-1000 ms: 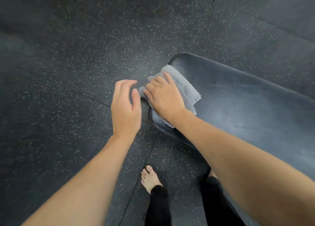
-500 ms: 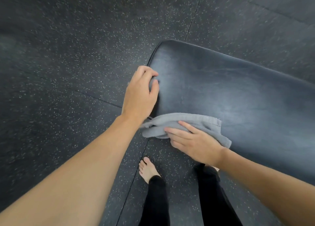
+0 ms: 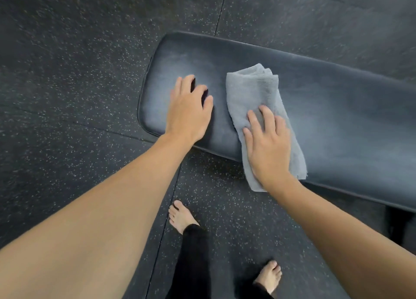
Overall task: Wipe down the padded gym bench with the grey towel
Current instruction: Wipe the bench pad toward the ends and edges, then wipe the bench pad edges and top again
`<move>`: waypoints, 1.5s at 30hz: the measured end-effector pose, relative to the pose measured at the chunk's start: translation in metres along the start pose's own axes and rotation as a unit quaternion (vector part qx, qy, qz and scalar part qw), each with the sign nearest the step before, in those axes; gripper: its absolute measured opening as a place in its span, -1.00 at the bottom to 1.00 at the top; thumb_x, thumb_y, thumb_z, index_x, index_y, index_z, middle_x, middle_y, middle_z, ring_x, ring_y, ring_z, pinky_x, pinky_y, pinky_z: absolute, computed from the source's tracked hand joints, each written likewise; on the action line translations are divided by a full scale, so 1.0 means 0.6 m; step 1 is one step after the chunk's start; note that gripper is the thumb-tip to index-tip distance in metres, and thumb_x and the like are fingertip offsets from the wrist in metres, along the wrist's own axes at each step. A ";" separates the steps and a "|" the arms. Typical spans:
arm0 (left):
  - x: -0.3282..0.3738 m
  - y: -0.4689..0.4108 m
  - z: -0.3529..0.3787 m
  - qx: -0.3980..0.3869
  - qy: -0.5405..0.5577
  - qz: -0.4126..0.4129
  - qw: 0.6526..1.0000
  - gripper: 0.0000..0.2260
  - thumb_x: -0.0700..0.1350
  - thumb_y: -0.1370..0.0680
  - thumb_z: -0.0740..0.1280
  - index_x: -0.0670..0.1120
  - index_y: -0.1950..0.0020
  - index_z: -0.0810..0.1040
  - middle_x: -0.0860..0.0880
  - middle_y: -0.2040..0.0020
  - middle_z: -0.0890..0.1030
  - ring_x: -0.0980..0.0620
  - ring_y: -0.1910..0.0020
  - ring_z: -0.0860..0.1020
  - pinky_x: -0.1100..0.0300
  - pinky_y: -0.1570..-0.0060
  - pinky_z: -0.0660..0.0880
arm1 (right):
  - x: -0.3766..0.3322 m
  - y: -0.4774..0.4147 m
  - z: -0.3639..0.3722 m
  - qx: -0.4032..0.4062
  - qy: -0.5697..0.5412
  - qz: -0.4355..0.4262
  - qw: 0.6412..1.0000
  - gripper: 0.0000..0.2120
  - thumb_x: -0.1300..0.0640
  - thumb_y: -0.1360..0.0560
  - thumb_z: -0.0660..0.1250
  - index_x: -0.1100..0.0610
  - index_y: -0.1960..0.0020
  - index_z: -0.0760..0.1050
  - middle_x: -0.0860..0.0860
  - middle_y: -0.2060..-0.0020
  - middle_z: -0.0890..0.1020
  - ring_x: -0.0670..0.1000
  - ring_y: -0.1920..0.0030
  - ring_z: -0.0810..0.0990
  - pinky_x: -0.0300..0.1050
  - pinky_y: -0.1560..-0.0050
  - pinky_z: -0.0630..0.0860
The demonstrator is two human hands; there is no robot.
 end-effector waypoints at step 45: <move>0.375 0.092 0.346 0.030 -0.217 0.166 0.962 -0.47 0.07 -0.68 -0.01 0.02 -0.66 0.19 -0.03 -0.69 0.13 -0.16 -0.67 0.06 -0.26 -0.61 -0.01 | 0.443 0.272 -0.025 -0.004 0.046 0.066 0.997 0.20 -0.01 -0.15 0.70 0.14 -0.63 0.16 0.29 -0.61 0.16 0.36 -0.59 0.16 0.34 -0.56 0.03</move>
Point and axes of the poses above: each hand's wrist, its own y-axis away from the middle knuckle, its own z-axis out of the palm, x = y × z, the point moved 10 cm from there along -y, towards the middle knuckle
